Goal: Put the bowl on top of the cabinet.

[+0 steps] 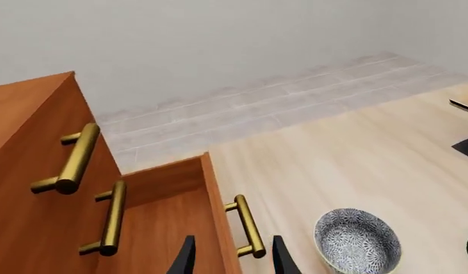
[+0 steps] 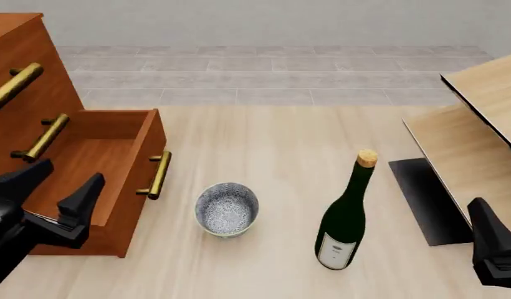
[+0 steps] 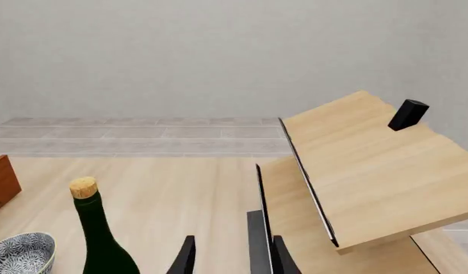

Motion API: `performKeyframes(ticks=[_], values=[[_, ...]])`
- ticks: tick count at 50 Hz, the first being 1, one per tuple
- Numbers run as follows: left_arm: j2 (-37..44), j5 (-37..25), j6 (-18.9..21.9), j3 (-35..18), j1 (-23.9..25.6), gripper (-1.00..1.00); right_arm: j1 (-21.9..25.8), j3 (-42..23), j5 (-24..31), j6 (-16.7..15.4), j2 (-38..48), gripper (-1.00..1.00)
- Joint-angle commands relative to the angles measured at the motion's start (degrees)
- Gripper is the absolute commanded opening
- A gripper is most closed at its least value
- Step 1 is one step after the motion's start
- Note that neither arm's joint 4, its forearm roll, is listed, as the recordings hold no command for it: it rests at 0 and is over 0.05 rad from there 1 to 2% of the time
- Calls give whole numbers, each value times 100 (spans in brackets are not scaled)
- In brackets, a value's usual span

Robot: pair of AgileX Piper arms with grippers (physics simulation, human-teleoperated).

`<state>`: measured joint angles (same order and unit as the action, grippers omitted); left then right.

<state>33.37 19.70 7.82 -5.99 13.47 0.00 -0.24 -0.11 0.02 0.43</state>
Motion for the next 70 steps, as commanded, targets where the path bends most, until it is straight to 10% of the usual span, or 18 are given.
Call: performKeyframes(ticks=[1,44,70], values=[[810,11,-213,-574,201,100,-1,0,0,0,-1,100],[1910,-2388,-398,-2772,1608,100,0,0,0,-1,0,100],[2696,-2608,-364,-3107,1825,100,0,0,0,0,0,100]])
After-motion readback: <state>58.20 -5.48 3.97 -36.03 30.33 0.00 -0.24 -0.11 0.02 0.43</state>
